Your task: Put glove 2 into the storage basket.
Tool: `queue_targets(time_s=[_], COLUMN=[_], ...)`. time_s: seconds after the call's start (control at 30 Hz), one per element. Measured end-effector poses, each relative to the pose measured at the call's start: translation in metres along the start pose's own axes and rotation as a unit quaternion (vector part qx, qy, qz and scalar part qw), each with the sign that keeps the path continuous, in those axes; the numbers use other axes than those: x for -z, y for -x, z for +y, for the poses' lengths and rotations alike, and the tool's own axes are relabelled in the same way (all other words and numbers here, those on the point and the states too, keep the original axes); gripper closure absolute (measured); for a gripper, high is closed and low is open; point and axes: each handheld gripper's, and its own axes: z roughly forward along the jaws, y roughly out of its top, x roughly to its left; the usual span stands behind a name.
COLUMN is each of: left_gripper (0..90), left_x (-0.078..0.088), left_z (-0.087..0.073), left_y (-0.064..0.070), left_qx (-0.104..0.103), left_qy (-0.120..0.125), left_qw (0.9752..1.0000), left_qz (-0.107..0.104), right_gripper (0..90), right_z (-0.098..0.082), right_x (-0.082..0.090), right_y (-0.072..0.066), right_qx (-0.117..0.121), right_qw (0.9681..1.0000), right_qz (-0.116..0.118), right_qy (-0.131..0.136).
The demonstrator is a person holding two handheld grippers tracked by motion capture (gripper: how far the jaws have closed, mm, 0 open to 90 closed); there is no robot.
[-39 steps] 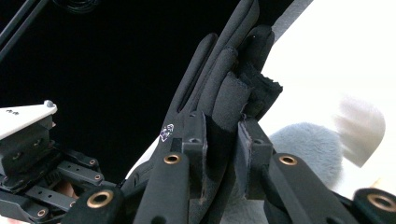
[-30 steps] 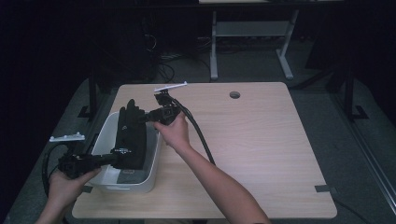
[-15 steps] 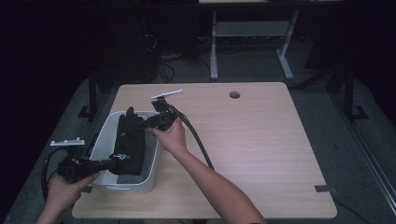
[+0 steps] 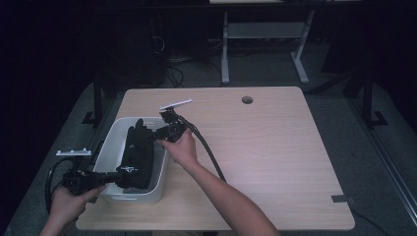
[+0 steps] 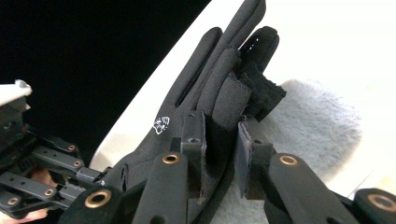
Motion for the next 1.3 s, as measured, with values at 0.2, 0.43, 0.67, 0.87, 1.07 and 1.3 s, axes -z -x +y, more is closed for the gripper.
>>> queue_targets(time_s=[0.2, 0.43, 0.67, 0.87, 1.07, 1.3], left_gripper=[76.8, 68.6, 63.3, 61.0, 60.9, 60.4], left_x=[-0.001, 0.002, 0.006, 0.013, 0.015, 0.011], left_z=[-0.003, -0.003, 0.003, 0.006, 0.012, 0.02], left_y=[-0.004, -0.007, -0.003, -0.003, 0.001, 0.01], left_qx=[0.009, 0.014, -0.002, -0.003, -0.003, -0.013], left_qy=[-0.005, -0.004, 0.001, 0.007, 0.02, 0.024], left_qw=[0.9999, 0.9999, 1.0, 0.9999, 0.9997, 0.9996], left_qz=[-0.005, -0.001, 0.008, 0.012, 0.01, 0.002], right_gripper=[74.7, 71.7, 68.7, 68.4, 67.4, 65.1], right_z=[-0.003, -0.004, 0.0, 0.001, 0.001, 0.0], right_x=[-0.007, -0.008, 0.001, 0.007, 0.015, 0.029], right_y=[0.001, 0.004, 0.004, 0.004, 0.005, 0.011], right_qx=[-0.003, -0.011, -0.009, -0.007, -0.009, -0.009], right_qw=[1.0, 0.9999, 0.9999, 0.9999, 0.9999, 0.9997], right_qz=[-0.004, -0.006, -0.006, -0.009, -0.003, 0.0], right_qy=[-0.008, -0.011, 0.001, 0.006, 0.011, 0.025])
